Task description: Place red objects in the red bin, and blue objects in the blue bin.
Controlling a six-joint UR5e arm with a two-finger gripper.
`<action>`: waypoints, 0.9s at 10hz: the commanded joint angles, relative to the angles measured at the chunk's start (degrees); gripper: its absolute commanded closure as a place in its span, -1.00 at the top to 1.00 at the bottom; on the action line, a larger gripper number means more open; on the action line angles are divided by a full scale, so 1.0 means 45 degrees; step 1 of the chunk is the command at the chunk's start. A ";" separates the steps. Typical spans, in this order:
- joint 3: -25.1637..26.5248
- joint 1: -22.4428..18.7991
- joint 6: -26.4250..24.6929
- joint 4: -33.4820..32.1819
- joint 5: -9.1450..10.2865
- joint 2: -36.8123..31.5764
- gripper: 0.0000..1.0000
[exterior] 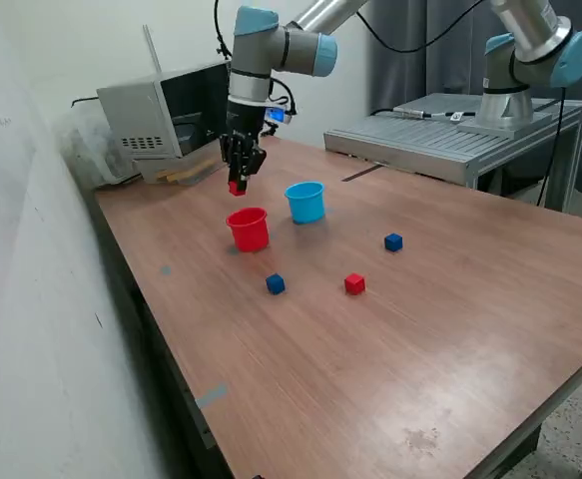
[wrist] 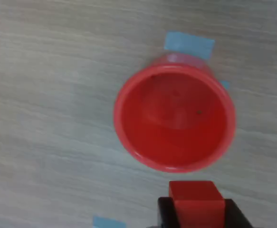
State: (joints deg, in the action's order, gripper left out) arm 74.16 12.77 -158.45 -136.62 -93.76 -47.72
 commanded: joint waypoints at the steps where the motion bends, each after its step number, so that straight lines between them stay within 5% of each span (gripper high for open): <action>1: -0.0093 0.0346 -0.0003 -0.0012 -0.0005 0.0234 -1.00; 2: -0.0016 0.0326 -0.0003 -0.0012 0.0014 0.0215 -1.00; 3: -0.0015 0.0326 -0.0003 -0.0012 -0.0005 0.0195 1.00; 7: 0.0024 0.0307 -0.0003 0.0007 0.0014 0.0137 1.00; 9: 0.1207 0.0113 -0.0022 0.0260 0.0073 -0.0988 1.00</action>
State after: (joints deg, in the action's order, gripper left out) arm 75.20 14.03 -158.48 -136.35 -93.64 -47.99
